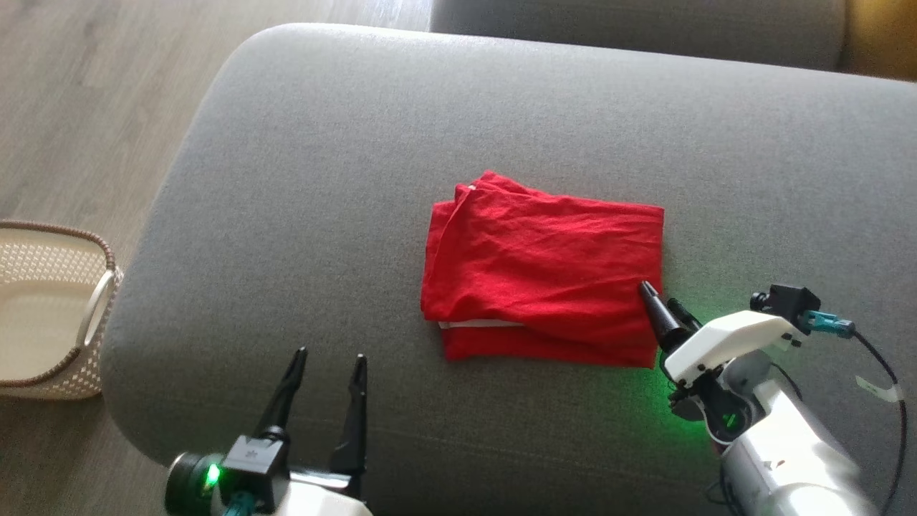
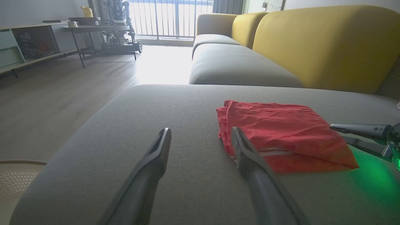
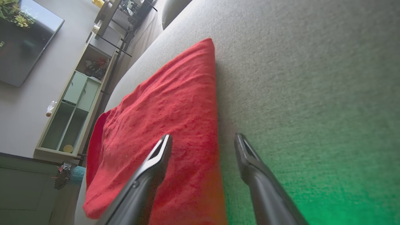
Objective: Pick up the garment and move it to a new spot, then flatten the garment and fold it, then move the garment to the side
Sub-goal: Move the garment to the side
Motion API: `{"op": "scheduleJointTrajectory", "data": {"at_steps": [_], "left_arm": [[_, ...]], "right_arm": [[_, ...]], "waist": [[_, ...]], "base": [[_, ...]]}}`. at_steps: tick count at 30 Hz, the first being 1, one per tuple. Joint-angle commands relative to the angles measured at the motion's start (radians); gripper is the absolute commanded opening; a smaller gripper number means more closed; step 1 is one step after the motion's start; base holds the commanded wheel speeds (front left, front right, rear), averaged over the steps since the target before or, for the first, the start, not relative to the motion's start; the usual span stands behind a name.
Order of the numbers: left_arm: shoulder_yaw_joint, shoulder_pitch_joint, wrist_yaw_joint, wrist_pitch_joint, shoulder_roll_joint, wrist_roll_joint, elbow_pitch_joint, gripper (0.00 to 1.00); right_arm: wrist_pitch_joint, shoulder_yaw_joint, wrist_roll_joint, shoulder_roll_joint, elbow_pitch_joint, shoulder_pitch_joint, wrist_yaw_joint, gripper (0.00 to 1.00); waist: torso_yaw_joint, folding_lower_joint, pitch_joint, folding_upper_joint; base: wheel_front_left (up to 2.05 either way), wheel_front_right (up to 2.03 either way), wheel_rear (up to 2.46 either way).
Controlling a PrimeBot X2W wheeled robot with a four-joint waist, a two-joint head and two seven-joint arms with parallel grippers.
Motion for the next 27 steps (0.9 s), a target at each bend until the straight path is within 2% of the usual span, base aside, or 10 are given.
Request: {"op": "scheduleJointTrajectory", "data": {"at_steps": [1,2,4,5,11,15,21,27], "left_arm": [[0.02,-0.06,0.006,-0.005,-0.005,-0.004,-0.027,1.0],[0.016,-0.063,0.007,-0.005,-0.005,-0.004,-0.026,1.0],[0.01,-0.066,0.009,-0.005,-0.005,-0.004,-0.025,1.0],[0.008,-0.066,0.01,-0.005,-0.005,-0.005,-0.024,1.0],[0.006,-0.065,0.012,-0.005,-0.005,-0.006,-0.024,1.0],[0.012,-0.06,0.012,-0.005,-0.005,-0.006,-0.028,1.0],[0.017,-0.064,0.013,-0.005,-0.005,-0.013,-0.049,1.0],[0.007,-0.083,0.009,-0.005,-0.005,-0.005,-0.07,1.0]], "right_arm": [[0.009,0.024,0.027,-0.007,-0.013,-0.045,0.0,0.82],[0.014,0.028,0.04,-0.008,-0.009,-0.049,0.0,0.59],[0.019,0.041,0.058,-0.013,-0.006,-0.054,0.0,0.26],[0.02,0.052,0.063,-0.015,-0.007,-0.055,0.0,0.0],[0.022,0.093,0.098,-0.024,-0.014,-0.06,0.0,0.0],[0.003,0.133,0.108,-0.048,-0.042,-0.071,0.0,0.0],[-0.011,0.19,0.098,-0.118,-0.094,-0.109,0.0,0.0],[-0.004,0.222,0.076,-0.217,-0.142,-0.148,0.0,0.0]], "waist": [[0.006,-0.0001,0.008,0.0],[0.007,-0.0001,0.01,0.0],[0.009,-0.0001,0.012,0.0],[0.009,-0.0001,0.013,0.0],[0.0,-0.0001,0.014,0.0],[-0.029,-0.0001,0.015,0.0],[-0.12,-0.0001,0.028,0.0],[-0.228,-0.0001,0.052,0.0]], "base": [[0.0,0.0,0.0],[0.0,0.0,0.0],[0.0,0.0,0.0],[0.0,0.0,0.0],[0.0,0.0,0.0],[0.0,0.0,0.0],[0.0,0.0,0.0],[0.0,0.0,0.0]]}}
